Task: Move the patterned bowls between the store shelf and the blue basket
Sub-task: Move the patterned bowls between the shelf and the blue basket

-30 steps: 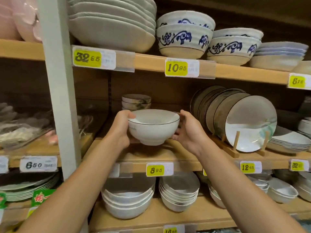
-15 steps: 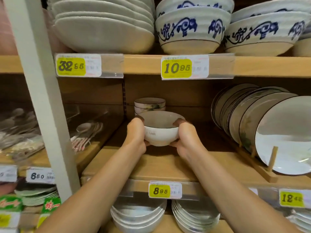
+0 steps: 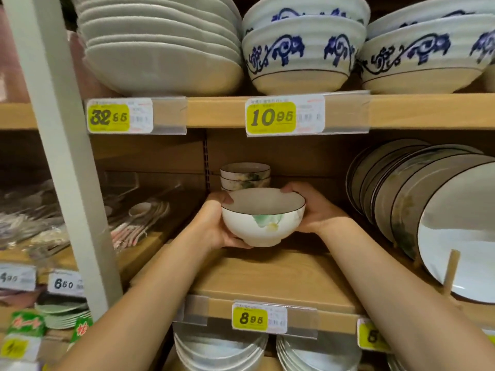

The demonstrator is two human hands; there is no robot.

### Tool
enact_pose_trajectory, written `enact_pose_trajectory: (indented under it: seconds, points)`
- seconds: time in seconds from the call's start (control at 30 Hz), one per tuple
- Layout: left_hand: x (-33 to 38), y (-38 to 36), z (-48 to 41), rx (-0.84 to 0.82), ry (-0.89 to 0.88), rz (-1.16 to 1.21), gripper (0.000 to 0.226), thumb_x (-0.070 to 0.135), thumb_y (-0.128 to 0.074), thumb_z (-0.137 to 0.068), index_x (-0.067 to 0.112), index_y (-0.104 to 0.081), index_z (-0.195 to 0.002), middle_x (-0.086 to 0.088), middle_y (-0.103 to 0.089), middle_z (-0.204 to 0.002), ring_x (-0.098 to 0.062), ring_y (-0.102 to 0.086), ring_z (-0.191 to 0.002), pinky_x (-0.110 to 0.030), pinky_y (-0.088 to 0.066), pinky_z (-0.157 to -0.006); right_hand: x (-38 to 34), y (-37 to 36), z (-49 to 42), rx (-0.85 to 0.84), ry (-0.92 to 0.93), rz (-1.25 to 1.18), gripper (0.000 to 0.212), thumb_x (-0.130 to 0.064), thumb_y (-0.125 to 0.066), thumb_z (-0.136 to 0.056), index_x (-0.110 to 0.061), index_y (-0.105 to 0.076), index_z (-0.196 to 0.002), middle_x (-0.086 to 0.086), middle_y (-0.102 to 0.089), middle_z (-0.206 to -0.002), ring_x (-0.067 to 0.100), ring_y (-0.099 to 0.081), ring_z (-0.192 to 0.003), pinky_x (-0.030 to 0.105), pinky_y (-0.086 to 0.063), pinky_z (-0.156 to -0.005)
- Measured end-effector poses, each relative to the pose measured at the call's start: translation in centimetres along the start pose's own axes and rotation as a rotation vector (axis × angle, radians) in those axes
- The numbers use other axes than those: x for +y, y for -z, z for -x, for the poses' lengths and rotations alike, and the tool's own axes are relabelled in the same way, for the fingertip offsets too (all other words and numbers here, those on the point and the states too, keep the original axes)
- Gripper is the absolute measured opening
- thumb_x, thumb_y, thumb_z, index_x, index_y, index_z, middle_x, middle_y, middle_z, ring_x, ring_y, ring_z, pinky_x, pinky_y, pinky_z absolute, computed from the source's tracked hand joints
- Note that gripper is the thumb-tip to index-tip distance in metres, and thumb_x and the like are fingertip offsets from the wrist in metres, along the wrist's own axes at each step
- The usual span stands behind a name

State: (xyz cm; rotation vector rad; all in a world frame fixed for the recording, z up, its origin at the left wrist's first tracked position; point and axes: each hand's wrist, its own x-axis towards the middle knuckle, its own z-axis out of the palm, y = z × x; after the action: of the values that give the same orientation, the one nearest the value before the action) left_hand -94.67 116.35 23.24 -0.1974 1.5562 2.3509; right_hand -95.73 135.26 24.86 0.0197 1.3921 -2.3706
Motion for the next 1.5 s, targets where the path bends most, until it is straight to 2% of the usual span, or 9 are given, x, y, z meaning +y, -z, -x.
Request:
enact_pose_trajectory:
  seconds: [0.17, 0.3, 0.63, 0.83, 0.93, 1.07, 1.17, 1.37, 1.5]
  points:
    - [-0.5, -1.4, 0.2, 0.142, -0.134, 0.148, 0.033, 0.035, -0.051, -0.092, 0.022, -0.052, -0.122, -0.015, -0.063, -0.112, -0.037, -0.063, -0.091, -0.051, -0.057, -0.057, 2.4, -0.8, 0.3, 0.244, 0.161, 0.104, 0.027, -0.028, -0.061, -0.085, -0.020, -0.055, -0.110, 0.012, -0.059, -0.112, 0.037, -0.056, -0.106, 0.071, -0.042, -0.090]
    - [-0.6, -2.0, 0.1, 0.105, -0.188, 0.111, 0.045, 0.043, -0.056, -0.090, 0.027, -0.047, -0.131, -0.012, -0.062, -0.118, -0.036, -0.063, -0.096, -0.055, -0.058, -0.061, 2.8, -1.8, -0.3, 0.360, 0.182, 0.009, 0.020, -0.031, -0.049, -0.094, -0.020, -0.055, -0.109, 0.014, -0.063, -0.106, 0.036, -0.061, -0.095, 0.063, -0.053, -0.076]
    - [0.6, -0.1, 0.3, -0.084, 0.084, -0.063, 0.049, 0.037, -0.056, -0.075, 0.016, -0.054, -0.119, -0.020, -0.064, -0.110, -0.043, -0.060, -0.099, -0.054, -0.057, -0.062, 0.1, 1.4, -0.5, -0.026, -0.044, 0.211, 0.061, -0.024, -0.050, -0.072, -0.015, -0.048, -0.132, 0.018, -0.058, -0.111, 0.037, -0.061, -0.093, 0.044, -0.056, -0.068]
    - [-0.2, -0.8, 0.0, 0.084, -0.080, 0.099, 0.032, 0.044, -0.046, -0.093, 0.020, -0.054, -0.113, -0.016, -0.063, -0.104, -0.037, -0.062, -0.090, -0.048, -0.055, -0.060, 2.1, -0.2, -0.3, 0.316, 0.203, 0.057, 0.026, -0.034, -0.059, -0.085, -0.022, -0.059, -0.109, 0.011, -0.064, -0.111, 0.031, -0.059, -0.105, 0.050, -0.053, -0.083]
    - [-1.6, -1.5, 0.2, 0.147, -0.177, 0.048, 0.041, 0.047, -0.047, -0.095, 0.025, -0.045, -0.130, -0.010, -0.063, -0.110, -0.030, -0.064, -0.092, -0.042, -0.057, -0.064, 5.5, -2.1, -0.6, 0.417, 0.375, 0.034, 0.036, -0.034, -0.065, -0.084, -0.028, -0.052, -0.117, 0.005, -0.061, -0.111, 0.024, -0.060, -0.099, 0.043, -0.052, -0.069]
    - [-1.9, -1.6, 0.2, 0.151, -0.221, -0.118, 0.050, 0.053, -0.038, -0.096, 0.024, -0.042, -0.137, -0.009, -0.060, -0.125, -0.029, -0.059, -0.110, -0.048, -0.049, -0.093, 4.7, -3.1, -1.6, 0.628, 0.334, -0.053, 0.042, -0.032, -0.060, -0.088, -0.023, -0.048, -0.127, 0.011, -0.060, -0.113, 0.031, -0.059, -0.101, 0.047, -0.054, -0.084]
    - [-0.1, -1.7, -0.1, 0.201, -0.298, -0.219, 0.055, 0.052, -0.032, -0.098, 0.022, -0.037, -0.144, -0.008, -0.054, -0.135, -0.027, -0.052, -0.122, -0.045, -0.041, -0.102, 2.4, -3.4, -1.9, 0.558, 0.305, -0.064, 0.023, -0.035, -0.047, -0.093, -0.017, -0.058, -0.100, 0.012, -0.067, -0.101, 0.030, -0.063, -0.092, 0.048, -0.053, -0.085]
    - [3.5, -2.5, -2.0, 0.111, -0.514, -0.216, 0.029, 0.045, -0.037, -0.101, 0.025, -0.057, -0.107, -0.007, -0.058, -0.129, -0.019, -0.057, -0.103, -0.035, -0.050, -0.091, -2.0, -5.6, -4.7, 0.522, 0.509, 0.016, 0.038, -0.030, -0.034, -0.098, -0.014, -0.061, -0.118, 0.010, -0.067, -0.115, 0.027, -0.065, -0.093, 0.030, -0.048, -0.067]
    - [5.7, -2.4, -5.1, 0.084, -0.677, -0.271, 0.040, 0.035, -0.036, -0.104, 0.019, -0.042, -0.140, -0.007, -0.051, -0.141, -0.022, -0.053, -0.120, -0.035, -0.044, -0.100, -4.4, -6.2, -7.6, 0.519, 0.607, 0.018, 0.031, -0.030, -0.035, -0.099, -0.018, -0.061, -0.111, 0.007, -0.066, -0.116, 0.024, -0.065, -0.095, 0.032, -0.053, -0.075]
